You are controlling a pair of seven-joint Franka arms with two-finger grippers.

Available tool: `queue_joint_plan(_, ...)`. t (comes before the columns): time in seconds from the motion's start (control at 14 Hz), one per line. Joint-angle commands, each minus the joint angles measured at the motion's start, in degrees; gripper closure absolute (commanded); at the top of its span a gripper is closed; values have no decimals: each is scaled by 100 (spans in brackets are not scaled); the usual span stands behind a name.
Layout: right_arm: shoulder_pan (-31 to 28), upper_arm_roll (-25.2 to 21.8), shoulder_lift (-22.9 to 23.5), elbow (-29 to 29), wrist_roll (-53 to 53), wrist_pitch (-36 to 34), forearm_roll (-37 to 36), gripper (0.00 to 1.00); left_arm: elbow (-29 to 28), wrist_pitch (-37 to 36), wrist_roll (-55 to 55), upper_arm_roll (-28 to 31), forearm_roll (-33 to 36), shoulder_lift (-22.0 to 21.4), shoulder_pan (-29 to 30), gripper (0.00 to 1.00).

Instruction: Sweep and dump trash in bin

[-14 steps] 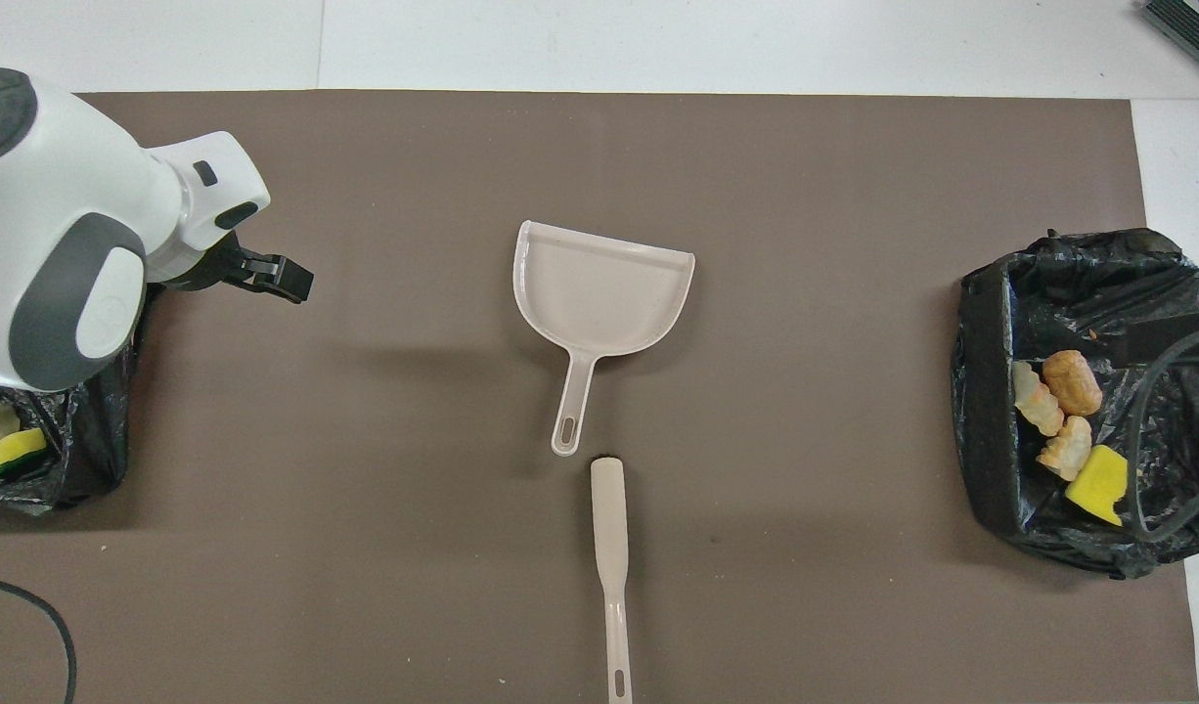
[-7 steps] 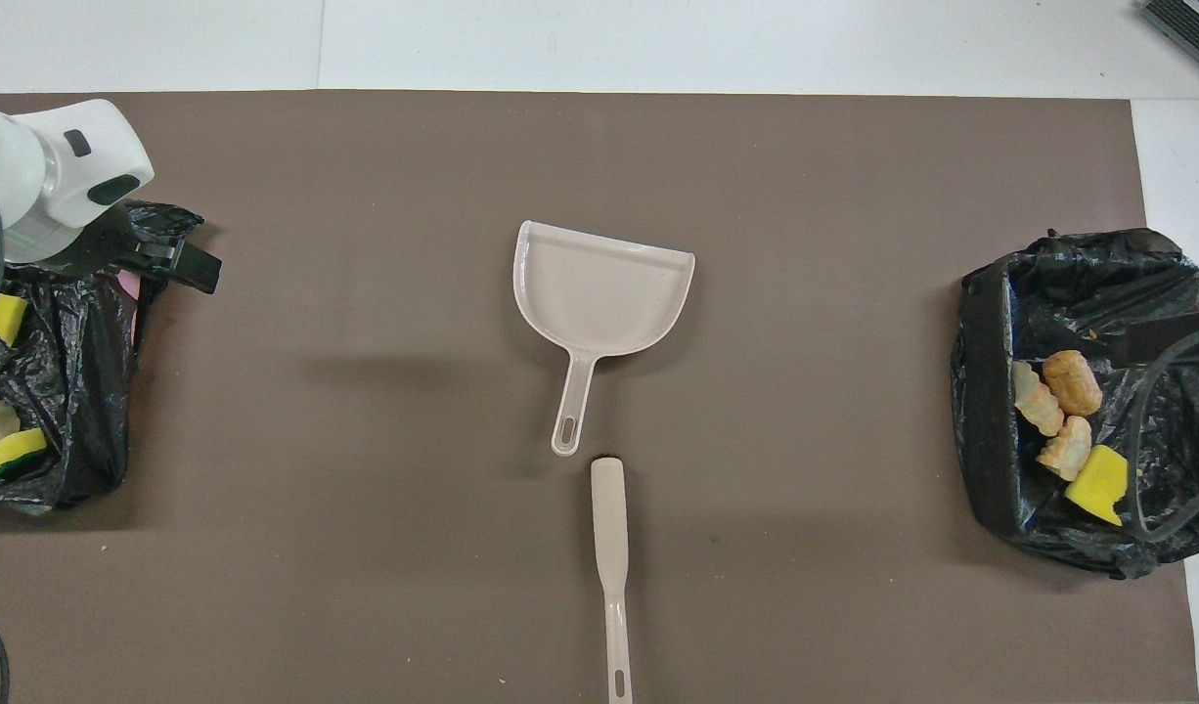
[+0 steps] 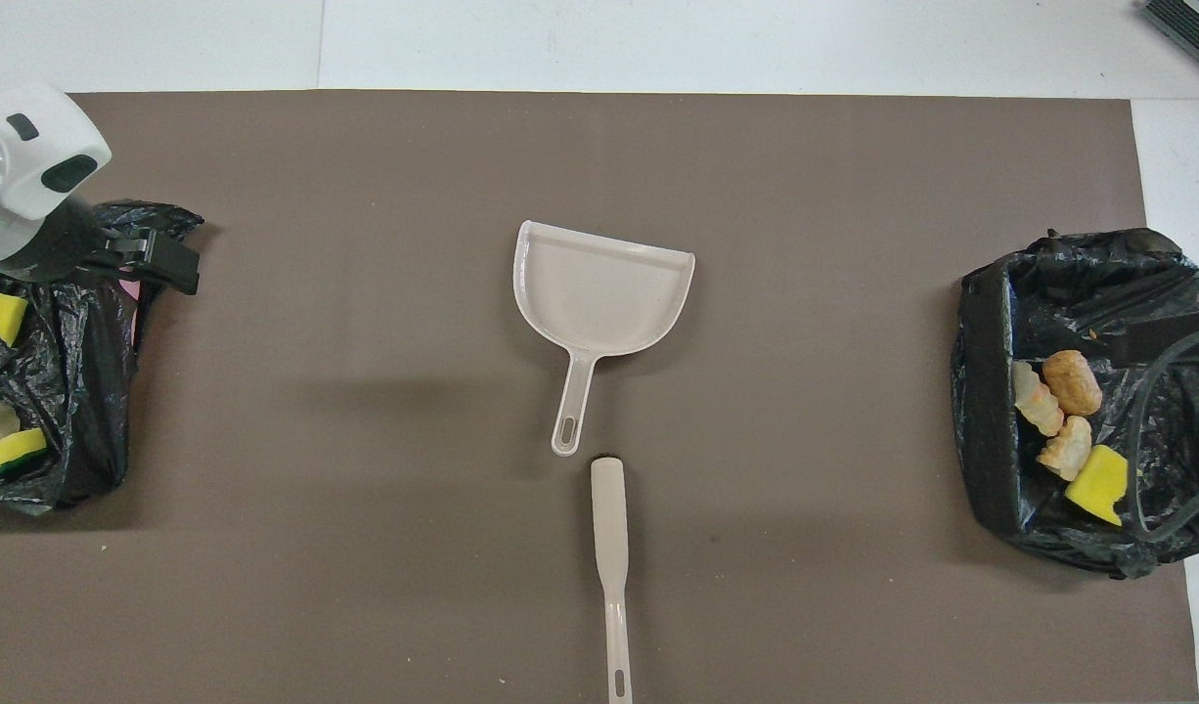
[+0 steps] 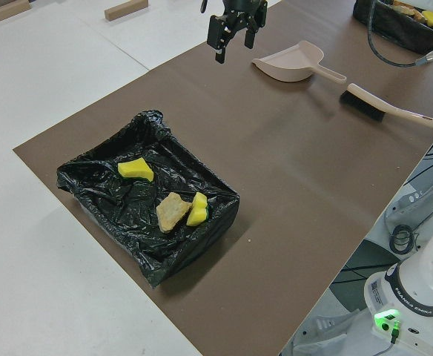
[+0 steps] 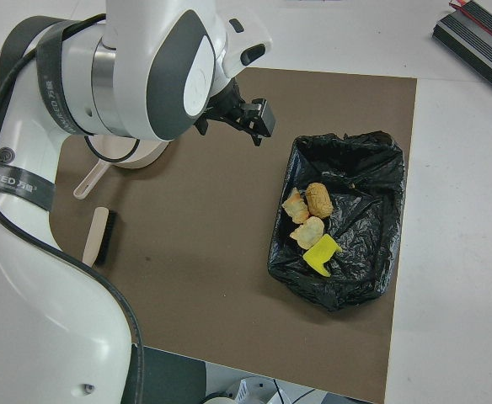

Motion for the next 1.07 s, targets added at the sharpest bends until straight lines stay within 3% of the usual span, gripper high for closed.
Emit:
queue_joint_plan(0.0,-25,3,-113,-96,-105,2,36,0,65,-184,-63,47,-101,-58,29,0)
queue_joint_plan(0.29,-25,12,-113,-96,-105,2,36,0,82,-166,-46,134,-83,-85,-93,0)
queue_joint_plan(0.57,-25,12,-113,-96,-105,2,36,0,82,-140,-45,1240,-92,-120,-1085,0)
queue_joint_plan(0.79,-25,12,-112,-96,-105,2,36,0,56,-96,16,1715,-83,-445,-1586,0)
queue_joint_plan(1.0,-25,12,-113,-96,-105,2,36,0,-172,-157,-28,1840,-153,-787,-1728,0)
